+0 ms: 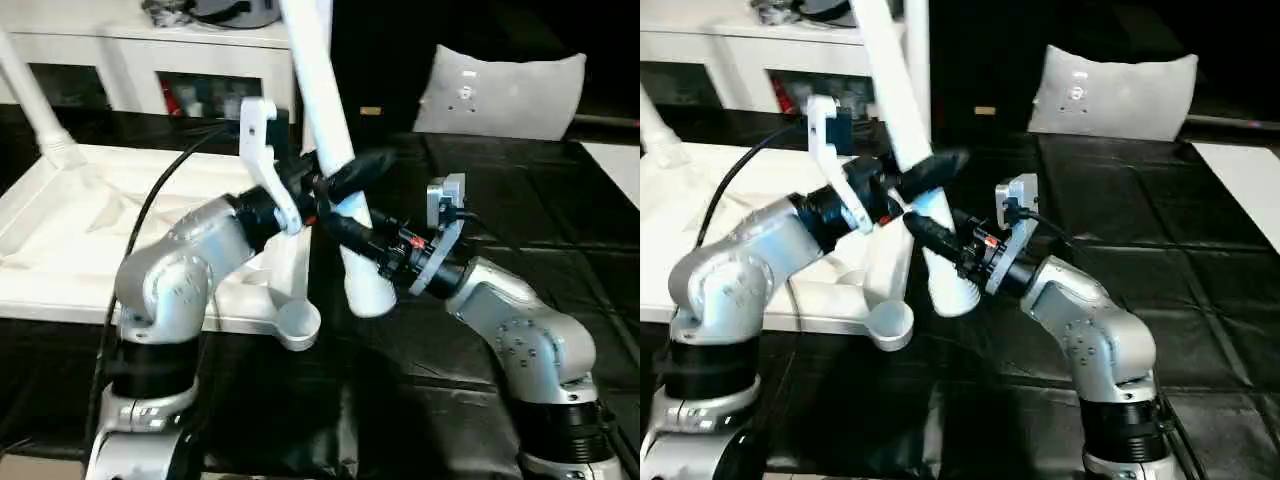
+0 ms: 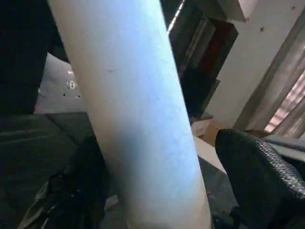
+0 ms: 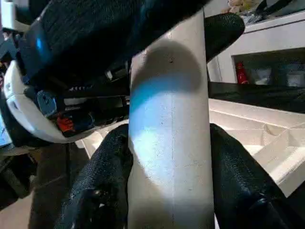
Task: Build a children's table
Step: Pick table leg
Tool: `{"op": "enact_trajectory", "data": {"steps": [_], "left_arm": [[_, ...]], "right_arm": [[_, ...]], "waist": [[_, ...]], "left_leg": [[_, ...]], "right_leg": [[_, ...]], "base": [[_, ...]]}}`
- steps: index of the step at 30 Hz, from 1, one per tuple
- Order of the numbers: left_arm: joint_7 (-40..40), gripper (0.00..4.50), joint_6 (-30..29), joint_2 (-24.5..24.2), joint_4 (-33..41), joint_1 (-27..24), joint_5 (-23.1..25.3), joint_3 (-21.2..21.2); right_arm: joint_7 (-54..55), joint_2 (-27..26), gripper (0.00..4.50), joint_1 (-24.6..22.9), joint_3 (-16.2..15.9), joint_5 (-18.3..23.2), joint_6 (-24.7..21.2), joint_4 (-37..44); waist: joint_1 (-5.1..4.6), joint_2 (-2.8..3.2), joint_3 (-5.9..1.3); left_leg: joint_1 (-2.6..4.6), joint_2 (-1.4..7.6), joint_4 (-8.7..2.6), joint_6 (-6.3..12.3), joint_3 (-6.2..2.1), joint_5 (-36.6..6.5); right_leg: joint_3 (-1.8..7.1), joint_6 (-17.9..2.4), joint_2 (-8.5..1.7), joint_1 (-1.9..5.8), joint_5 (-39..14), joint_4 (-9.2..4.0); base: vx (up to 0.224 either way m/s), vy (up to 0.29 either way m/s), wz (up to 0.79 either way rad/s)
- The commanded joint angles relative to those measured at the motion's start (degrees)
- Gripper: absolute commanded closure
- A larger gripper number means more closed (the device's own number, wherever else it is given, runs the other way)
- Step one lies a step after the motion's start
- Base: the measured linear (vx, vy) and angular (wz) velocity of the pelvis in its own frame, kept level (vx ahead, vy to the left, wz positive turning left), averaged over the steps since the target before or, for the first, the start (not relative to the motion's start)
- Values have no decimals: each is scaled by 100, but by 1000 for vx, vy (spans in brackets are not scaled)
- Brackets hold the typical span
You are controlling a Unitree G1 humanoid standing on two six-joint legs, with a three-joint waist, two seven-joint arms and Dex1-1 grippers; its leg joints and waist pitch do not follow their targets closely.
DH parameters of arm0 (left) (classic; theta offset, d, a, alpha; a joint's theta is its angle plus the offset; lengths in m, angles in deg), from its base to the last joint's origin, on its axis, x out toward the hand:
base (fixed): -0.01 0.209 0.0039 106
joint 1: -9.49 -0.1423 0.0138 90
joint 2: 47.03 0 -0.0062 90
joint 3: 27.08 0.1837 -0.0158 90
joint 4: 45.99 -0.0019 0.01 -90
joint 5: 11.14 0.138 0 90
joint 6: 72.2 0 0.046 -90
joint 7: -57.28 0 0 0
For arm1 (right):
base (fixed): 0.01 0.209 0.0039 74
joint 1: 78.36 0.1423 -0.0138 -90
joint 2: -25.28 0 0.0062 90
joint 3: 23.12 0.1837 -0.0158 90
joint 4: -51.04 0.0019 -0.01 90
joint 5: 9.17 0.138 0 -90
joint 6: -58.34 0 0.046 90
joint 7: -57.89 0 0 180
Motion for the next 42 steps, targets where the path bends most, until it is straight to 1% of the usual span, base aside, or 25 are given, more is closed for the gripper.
{"op": "enact_trajectory", "data": {"steps": [1,3,4,5,6,7,8,10,12,14,17,19,21,23,26,28,30,31,32,34,36,37,38,40,42], "left_arm": [[-189,122,220,-24,263,77,83,291],[-317,124,388,-125,299,47,219,463],[-331,142,399,-132,302,43,229,479],[-358,142,478,-141,282,23,265,510],[-377,156,506,-157,280,13,288,534],[-392,159,530,-165,272,10,309,552],[-417,165,569,-172,257,6,343,574],[-456,172,644,-176,232,-7,400,598],[-477,193,719,-180,198,-16,426,616],[-465,196,771,-171,163,-30,399,607],[-453,227,774,-157,156,-34,375,589],[-386,231,633,-36,170,-32,154,438],[-292,246,482,66,177,-26,-31,314],[-206,251,396,156,171,-21,-152,220],[-88,263,282,307,157,-19,-419,78],[4,264,200,382,157,-11,-515,3],[71,265,148,405,141,-3,-443,11],[83,265,184,382,116,-2,-300,83],[83,266,184,382,116,-2,-300,83],[44,266,335,197,93,2,66,296],[38,266,363,163,91,3,127,331],[104,266,377,211,70,15,103,273],[183,266,389,260,44,33,79,202],[316,266,394,307,-39,87,86,102],[340,266,388,310,-58,96,91,90]], "right_arm": [[138,11,265,12,36,-202,103,-170],[74,19,265,-12,-23,-239,149,-176],[66,19,265,-16,-35,-249,156,-175],[75,26,265,-24,-71,-250,219,-193],[73,30,265,-28,-89,-253,240,-196],[70,34,265,-27,-97,-257,258,-205],[65,38,265,-23,-107,-266,290,-224],[60,47,265,-20,-117,-281,347,-250],[52,58,265,-19,-127,-293,392,-274],[39,68,266,-18,-130,-303,434,-295],[37,72,266,-17,-129,-305,449,-304],[44,82,266,0,-128,-304,488,-333],[62,76,266,20,-119,-304,511,-346],[82,70,266,44,-108,-295,533,-362],[95,81,266,71,-115,-285,581,-394],[95,89,266,78,-123,-285,595,-401],[86,102,266,79,-128,-288,610,-409],[77,114,266,79,-126,-289,618,-418],[77,114,266,79,-126,-289,618,-418],[133,133,266,109,-176,-378,651,-437],[148,138,266,116,-186,-398,662,-443],[160,162,266,132,-206,-443,683,-459],[175,181,266,143,-216,-471,690,-469],[238,195,266,165,-196,-487,662,-488],[252,196,266,167,-188,-485,653,-492]], "waist": [[-5,7,-382],[-7,17,-381],[-13,18,-382],[-10,23,-382],[-14,20,-383],[-12,20,-381],[-15,32,-386],[-17,27,-389],[-20,25,-392],[-19,25,-394],[-19,24,-392],[-14,18,-394],[-18,18,-392],[-17,13,-392],[-22,1,-384],[-23,5,-377],[-24,-7,-383],[-33,-44,-378],[-22,-23,-377],[-18,-21,-380],[-24,-24,-381],[-45,-40,-380],[-38,-26,-379],[-46,-29,-377],[-46,-33,-376]], "left_leg": [[82,168,-379,-54,0,-388],[80,164,-380,-34,-1,-406],[86,166,-380,-34,1,-414],[88,169,-378,-40,3,-412],[84,168,-375,-39,6,-418],[85,170,-377,-41,6,-425],[87,166,-372,-43,5,-407],[82,164,-369,-42,6,-383],[82,163,-365,-22,7,-370],[80,161,-363,-6,5,-350],[86,164,-362,2,10,-372],[83,165,-359,-3,12,-375],[80,162,-359,-4,15,-386],[83,160,-356,7,14,-408],[82,162,-359,9,20,-507],[86,164,-365,8,17,-545],[83,164,-362,25,17,-519],[83,165,-364,41,22,-519],[89,165,-362,48,22,-526],[86,164,-364,52,19,-513],[78,163,-363,48,19,-492],[80,165,-359,37,30,-488],[81,160,-357,23,31,-502],[84,161,-360,15,31,-531],[85,157,-356,18,34,-550]], "right_leg": [[242,-1087,-371,314,253,-387],[241,-1074,-374,314,218,-387],[243,-1073,-372,309,196,-388],[243,-1096,-377,304,205,-385],[245,-1104,-376,308,214,-386],[246,-1108,-375,309,224,-384],[245,-1110,-371,307,261,-382],[246,-1122,-371,313,325,-372],[245,-1140,-368,317,367,-368],[243,-1160,-369,320,406,-360],[244,-1176,-368,314,379,-363],[245,-1206,-371,319,375,-361],[244,-1219,-367,320,378,-356],[242,-1235,-370,319,330,-365],[247,-1216,-373,316,112,-383],[240,-1196,-364,303,17,-401],[243,-1160,-366,305,-7,-395],[244,-1145,-361,300,-23,-407],[247,-1130,-369,294,-81,-408],[246,-1084,-366,292,-115,-412],[246,-1059,-366,296,-103,-409],[249,-1052,-359,287,-101,-413],[249,-1062,-368,294,-134,-414],[248,-1068,-363,289,-172,-420],[251,-1059,-362,287,-198,-427]], "base": [[0,0,0],[0,0,0],[0,0,0],[0,0,0],[0,0,0],[0,0,0],[0,0,0],[0,0,0],[0,0,0],[0,0,0],[0,0,0],[0,0,0],[0,0,0],[0,0,0],[0,0,0],[0,0,0],[0,0,0],[0,0,0],[0,0,0],[0,0,0],[0,0,0],[0,0,0],[0,0,0],[0,0,0],[0,0,0]]}}
